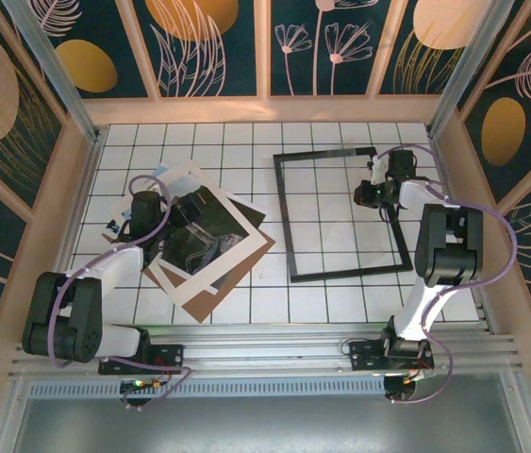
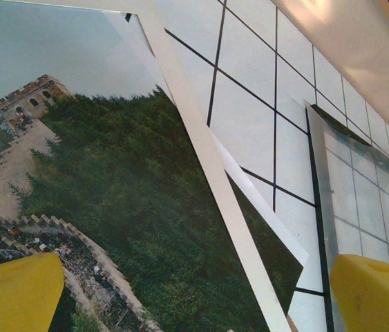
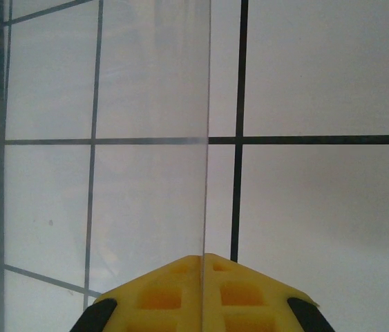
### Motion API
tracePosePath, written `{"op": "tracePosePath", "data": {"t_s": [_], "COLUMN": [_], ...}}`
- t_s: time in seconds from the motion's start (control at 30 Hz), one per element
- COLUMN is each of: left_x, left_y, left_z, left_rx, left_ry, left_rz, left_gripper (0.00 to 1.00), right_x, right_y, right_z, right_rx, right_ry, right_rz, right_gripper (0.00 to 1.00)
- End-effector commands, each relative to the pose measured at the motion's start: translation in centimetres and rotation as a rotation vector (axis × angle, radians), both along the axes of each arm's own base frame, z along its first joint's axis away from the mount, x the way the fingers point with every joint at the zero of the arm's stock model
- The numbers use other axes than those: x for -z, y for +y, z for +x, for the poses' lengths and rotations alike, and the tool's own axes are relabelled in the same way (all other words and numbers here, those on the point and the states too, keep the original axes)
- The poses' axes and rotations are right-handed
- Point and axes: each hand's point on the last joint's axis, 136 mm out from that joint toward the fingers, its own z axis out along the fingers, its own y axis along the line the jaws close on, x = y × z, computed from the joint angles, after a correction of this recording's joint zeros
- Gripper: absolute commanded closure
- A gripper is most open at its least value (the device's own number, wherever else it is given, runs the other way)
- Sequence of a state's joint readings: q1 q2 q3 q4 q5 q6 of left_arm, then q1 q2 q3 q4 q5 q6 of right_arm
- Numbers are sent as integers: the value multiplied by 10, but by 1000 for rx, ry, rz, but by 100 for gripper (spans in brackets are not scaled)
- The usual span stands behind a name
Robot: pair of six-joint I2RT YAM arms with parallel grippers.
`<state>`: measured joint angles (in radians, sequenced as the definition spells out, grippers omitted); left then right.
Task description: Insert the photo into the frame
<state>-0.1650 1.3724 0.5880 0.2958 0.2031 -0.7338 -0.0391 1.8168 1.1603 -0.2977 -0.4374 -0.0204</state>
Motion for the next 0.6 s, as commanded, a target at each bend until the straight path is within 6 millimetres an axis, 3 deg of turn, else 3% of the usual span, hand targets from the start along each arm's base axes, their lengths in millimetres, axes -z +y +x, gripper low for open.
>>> {"op": "tracePosePath", "data": {"t_s": [0.0,0.57], "left_x": [-16,-17], "left_y": [-8,-12], "left_z": [11,17], "left_rx": [35,46], "left_ry": [-57,-60], "left_rz": [-3,-10], "left_gripper": [1,2], "right_x": [-5,-3], "right_y": [-2,-7], "right_z": [-1,-4], "right_rx": [3,30], "right_ry": [-9,14], "right_rz": [10,-10], "right_gripper": [100,100]}}
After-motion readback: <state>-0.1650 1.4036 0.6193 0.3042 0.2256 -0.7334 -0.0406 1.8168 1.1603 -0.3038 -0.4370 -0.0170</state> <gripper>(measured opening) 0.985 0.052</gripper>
